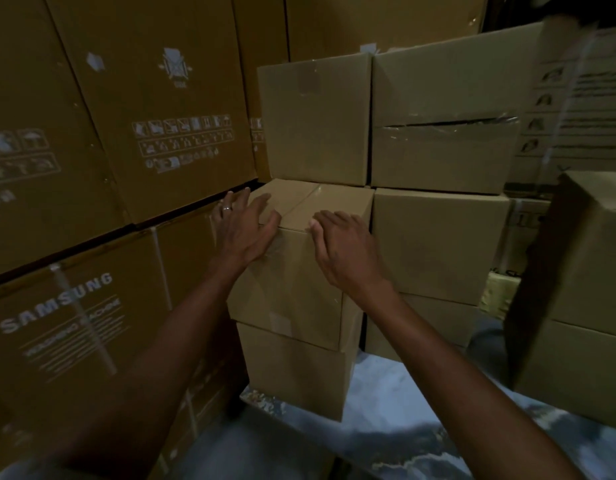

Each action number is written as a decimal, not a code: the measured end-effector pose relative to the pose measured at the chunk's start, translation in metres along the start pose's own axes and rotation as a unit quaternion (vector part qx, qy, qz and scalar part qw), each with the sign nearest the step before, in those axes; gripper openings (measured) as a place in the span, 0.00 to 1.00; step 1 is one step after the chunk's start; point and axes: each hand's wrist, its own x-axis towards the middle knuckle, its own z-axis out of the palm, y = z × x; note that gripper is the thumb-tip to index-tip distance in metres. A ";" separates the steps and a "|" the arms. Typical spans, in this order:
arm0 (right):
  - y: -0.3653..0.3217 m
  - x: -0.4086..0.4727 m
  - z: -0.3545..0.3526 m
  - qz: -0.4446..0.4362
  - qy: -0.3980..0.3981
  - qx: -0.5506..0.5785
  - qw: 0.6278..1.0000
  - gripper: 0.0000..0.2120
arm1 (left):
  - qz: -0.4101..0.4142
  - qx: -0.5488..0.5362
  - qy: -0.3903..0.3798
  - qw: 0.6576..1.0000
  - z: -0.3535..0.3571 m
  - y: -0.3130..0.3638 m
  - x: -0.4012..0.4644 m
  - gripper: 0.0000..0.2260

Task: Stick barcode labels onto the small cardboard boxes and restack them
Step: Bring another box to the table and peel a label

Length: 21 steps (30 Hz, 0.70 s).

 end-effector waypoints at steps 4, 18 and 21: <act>-0.001 -0.011 -0.006 -0.012 0.017 0.012 1.000 0.21 | -0.002 -0.017 0.071 0.997 -0.002 0.003 -0.011 0.32; -0.016 -0.081 -0.045 0.031 0.033 0.093 0.995 0.25 | -0.076 -0.301 0.207 0.928 -0.035 0.005 -0.050 0.29; -0.007 -0.083 -0.056 0.074 0.006 0.206 0.976 0.25 | -0.049 -0.322 0.201 0.924 -0.037 0.010 -0.055 0.28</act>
